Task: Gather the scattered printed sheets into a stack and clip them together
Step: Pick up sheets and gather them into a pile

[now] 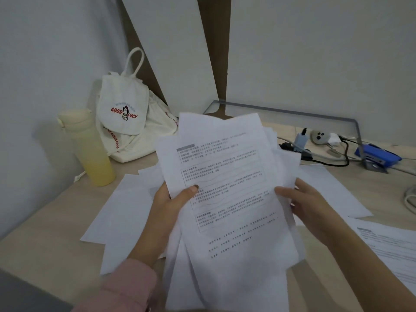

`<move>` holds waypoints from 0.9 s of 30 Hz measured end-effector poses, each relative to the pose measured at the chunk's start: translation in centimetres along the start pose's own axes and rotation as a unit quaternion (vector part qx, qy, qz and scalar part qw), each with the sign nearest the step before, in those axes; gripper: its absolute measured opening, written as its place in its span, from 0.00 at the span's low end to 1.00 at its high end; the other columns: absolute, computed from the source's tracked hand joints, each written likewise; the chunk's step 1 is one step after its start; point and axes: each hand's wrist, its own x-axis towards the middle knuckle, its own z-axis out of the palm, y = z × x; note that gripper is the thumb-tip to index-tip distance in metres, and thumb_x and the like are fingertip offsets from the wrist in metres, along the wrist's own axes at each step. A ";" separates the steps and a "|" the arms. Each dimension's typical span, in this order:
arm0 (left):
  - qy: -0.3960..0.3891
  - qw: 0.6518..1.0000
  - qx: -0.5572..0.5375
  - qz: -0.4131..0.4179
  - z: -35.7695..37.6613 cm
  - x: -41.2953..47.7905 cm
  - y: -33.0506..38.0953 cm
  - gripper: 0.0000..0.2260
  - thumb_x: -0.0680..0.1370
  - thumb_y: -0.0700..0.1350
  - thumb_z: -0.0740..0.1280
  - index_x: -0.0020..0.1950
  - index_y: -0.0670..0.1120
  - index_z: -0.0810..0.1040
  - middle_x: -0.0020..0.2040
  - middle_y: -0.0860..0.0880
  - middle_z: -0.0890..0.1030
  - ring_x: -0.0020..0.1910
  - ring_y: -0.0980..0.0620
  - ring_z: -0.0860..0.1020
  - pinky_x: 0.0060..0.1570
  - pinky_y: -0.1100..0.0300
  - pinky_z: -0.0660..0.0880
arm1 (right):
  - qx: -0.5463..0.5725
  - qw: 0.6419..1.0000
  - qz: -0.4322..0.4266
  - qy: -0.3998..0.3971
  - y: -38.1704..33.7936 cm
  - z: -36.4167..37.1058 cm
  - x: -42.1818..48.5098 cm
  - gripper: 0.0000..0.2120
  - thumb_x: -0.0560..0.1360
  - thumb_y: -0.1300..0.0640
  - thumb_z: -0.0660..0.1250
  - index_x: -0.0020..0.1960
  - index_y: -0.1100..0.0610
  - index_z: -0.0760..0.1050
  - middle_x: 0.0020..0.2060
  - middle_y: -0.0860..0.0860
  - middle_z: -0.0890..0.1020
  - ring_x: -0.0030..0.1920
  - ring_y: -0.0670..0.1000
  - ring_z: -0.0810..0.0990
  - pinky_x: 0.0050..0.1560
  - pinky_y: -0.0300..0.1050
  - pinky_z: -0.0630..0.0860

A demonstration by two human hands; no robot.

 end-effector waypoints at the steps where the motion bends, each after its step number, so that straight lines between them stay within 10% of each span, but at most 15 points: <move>1: 0.004 1.000 0.005 0.015 0.1 0.1 0.6 0.12 0.74 0.36 0.67 0.54 0.50 0.79 0.50 0.54 0.85 0.50 0.55 0.83 0.45 0.65 0.79 | 0.012 1.000 -0.026 0.009 -1.1 0.0 -0.3 0.17 0.74 0.63 0.64 0.61 0.52 0.74 0.53 0.50 0.84 0.50 0.53 0.83 0.45 0.45 0.78; 9: 0.014 0.991 0.010 0.133 2.1 0.4 4.2 0.13 0.71 0.35 0.69 0.49 0.52 0.78 0.39 0.61 0.85 0.41 0.63 0.82 0.38 0.71 0.76 | 0.090 0.976 -0.197 0.015 -6.4 0.5 -3.0 0.17 0.74 0.67 0.59 0.61 0.58 0.73 0.49 0.49 0.83 0.47 0.47 0.83 0.41 0.39 0.80; 27: 0.048 0.993 0.029 0.101 2.7 -1.2 -0.4 0.14 0.67 0.43 0.64 0.51 0.54 0.73 0.48 0.56 0.80 0.43 0.63 0.80 0.39 0.71 0.76 | 0.006 0.991 -0.117 0.070 -0.8 1.7 -4.0 0.17 0.75 0.63 0.60 0.60 0.49 0.75 0.55 0.45 0.82 0.56 0.45 0.79 0.56 0.46 0.74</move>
